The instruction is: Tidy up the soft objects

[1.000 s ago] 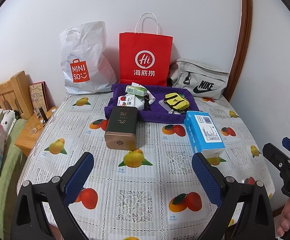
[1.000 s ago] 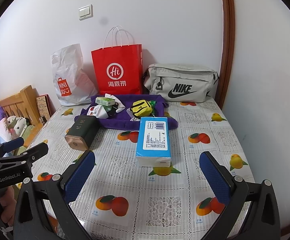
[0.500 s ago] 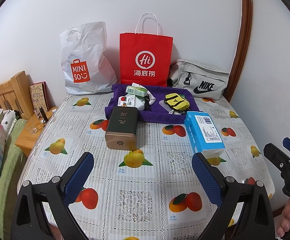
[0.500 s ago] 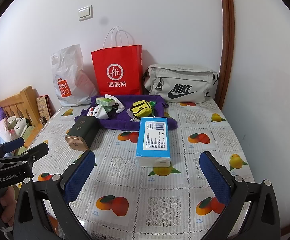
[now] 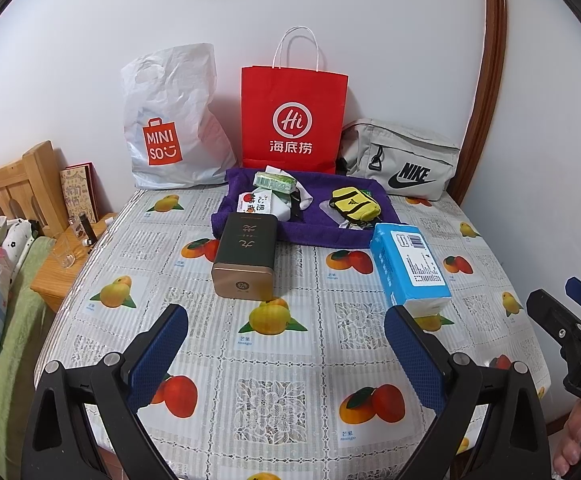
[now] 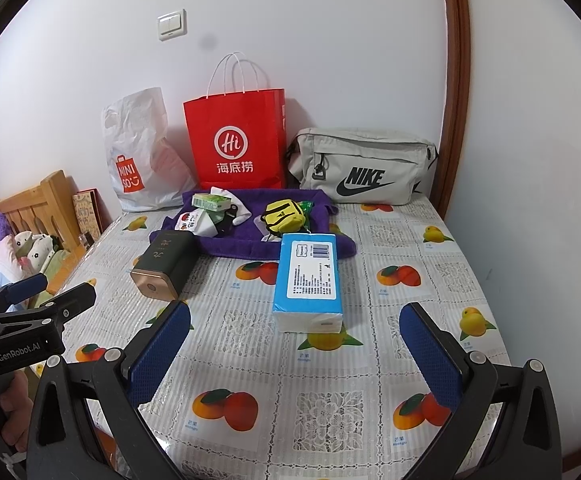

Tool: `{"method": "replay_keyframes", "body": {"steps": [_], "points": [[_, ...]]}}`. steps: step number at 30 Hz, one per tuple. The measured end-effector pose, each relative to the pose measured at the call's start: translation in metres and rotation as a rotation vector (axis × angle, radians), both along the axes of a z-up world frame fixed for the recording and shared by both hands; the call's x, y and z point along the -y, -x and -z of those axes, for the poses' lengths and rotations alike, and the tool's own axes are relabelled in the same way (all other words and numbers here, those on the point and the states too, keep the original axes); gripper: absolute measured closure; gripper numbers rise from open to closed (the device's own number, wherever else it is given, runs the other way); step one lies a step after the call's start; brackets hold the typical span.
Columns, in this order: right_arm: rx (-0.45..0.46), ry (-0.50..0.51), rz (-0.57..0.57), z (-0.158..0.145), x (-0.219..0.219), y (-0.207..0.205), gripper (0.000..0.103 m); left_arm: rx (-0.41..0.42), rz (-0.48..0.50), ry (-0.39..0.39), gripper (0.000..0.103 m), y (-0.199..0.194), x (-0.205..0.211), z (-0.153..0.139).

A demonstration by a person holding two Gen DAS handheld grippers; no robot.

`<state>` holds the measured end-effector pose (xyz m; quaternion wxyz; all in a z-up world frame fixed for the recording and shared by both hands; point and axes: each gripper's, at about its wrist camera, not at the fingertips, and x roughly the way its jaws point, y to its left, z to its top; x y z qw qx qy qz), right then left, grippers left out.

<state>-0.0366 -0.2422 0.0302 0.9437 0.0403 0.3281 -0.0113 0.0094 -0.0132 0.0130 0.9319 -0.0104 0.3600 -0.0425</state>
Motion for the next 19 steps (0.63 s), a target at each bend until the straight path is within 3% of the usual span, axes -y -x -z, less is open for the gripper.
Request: {"method": "replay_keyframes", "body": {"steps": [19], "points": [[-0.016, 0.006, -0.006, 0.0093, -0.0033, -0.0039, 0.000, 0.004, -0.003, -0.002, 0.004, 0.0006, -0.0005, 0.0011]]}}
